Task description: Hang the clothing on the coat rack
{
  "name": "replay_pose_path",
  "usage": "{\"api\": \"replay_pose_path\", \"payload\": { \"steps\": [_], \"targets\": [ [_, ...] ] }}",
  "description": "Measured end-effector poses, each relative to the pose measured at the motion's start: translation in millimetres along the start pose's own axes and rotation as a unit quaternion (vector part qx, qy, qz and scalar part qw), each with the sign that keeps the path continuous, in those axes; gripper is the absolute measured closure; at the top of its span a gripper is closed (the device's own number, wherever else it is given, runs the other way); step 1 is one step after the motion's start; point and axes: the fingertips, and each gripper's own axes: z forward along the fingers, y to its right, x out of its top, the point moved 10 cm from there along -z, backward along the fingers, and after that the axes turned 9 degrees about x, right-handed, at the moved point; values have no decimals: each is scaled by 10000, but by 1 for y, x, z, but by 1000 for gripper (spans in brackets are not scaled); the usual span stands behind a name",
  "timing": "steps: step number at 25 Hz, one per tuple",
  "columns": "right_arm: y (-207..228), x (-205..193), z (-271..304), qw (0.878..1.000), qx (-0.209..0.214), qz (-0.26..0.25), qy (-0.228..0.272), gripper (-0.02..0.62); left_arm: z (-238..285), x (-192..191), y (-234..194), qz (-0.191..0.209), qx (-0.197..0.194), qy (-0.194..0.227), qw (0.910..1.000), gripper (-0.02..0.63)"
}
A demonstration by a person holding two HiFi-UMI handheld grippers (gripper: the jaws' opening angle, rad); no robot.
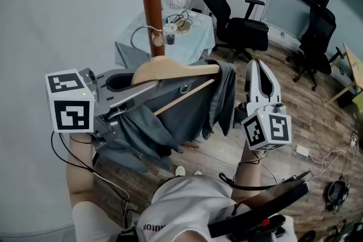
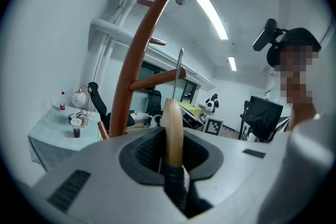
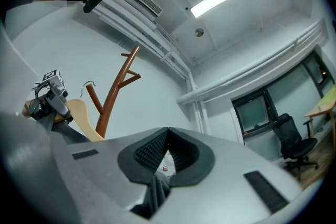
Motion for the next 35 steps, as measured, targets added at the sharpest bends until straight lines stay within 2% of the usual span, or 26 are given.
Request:
{"api": "replay_pose_path", "payload": {
  "steps": [12, 18, 35],
  "targets": [
    [5, -4, 9, 9999, -75, 44, -90, 575, 14, -2, -11, -48, -53, -198, 9998, 538],
    [2, -18, 17, 9998, -135, -3, -127, 575, 19, -13, -30, -48, -126, -212, 9997, 538],
    [0, -16, 16, 9996, -215, -25, -166, 575, 26, -16, -36, -111, -234, -269, 9993, 538]
  ]
}}
